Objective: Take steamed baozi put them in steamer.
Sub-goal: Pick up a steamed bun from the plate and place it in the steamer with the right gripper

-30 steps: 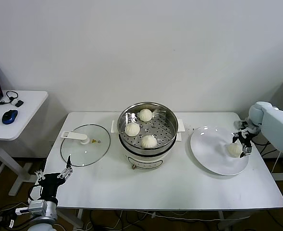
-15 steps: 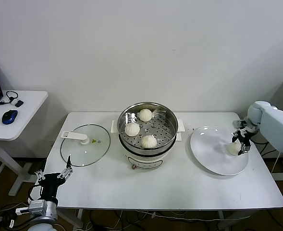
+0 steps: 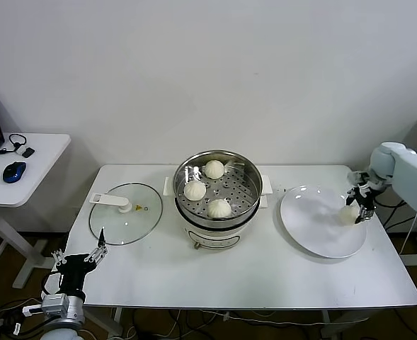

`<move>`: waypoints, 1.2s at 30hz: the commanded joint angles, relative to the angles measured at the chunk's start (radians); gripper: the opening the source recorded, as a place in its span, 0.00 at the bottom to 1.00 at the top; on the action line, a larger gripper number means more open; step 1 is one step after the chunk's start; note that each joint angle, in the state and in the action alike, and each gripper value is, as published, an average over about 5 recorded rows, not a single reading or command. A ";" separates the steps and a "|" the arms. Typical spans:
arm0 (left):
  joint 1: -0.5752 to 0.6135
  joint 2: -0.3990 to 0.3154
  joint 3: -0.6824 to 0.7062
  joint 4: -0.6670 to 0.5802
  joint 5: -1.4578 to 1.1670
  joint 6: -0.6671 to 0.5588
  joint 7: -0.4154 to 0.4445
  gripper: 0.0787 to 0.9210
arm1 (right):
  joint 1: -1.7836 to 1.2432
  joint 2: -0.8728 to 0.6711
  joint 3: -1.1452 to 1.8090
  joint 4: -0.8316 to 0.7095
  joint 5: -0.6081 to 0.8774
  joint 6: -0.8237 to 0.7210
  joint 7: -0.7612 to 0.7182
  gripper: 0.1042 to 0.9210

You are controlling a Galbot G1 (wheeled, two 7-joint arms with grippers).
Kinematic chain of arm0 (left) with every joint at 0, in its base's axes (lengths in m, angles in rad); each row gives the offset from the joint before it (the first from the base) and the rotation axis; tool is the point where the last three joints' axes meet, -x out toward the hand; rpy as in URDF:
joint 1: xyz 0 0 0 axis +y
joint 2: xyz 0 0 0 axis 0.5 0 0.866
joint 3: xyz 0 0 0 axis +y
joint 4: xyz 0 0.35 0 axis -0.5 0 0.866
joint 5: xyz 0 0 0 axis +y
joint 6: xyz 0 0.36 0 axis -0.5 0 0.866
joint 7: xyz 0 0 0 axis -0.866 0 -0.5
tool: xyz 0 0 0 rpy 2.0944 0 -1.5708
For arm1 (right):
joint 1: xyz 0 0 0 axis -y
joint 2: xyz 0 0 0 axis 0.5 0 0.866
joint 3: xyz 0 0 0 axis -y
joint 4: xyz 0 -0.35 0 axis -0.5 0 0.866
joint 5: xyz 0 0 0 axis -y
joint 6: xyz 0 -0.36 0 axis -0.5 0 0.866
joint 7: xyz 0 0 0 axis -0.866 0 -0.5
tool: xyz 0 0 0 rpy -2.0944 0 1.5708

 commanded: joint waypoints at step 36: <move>-0.033 0.042 0.024 -0.005 -0.021 0.020 0.008 0.88 | 0.611 0.335 -0.482 0.597 0.738 -0.426 0.231 0.69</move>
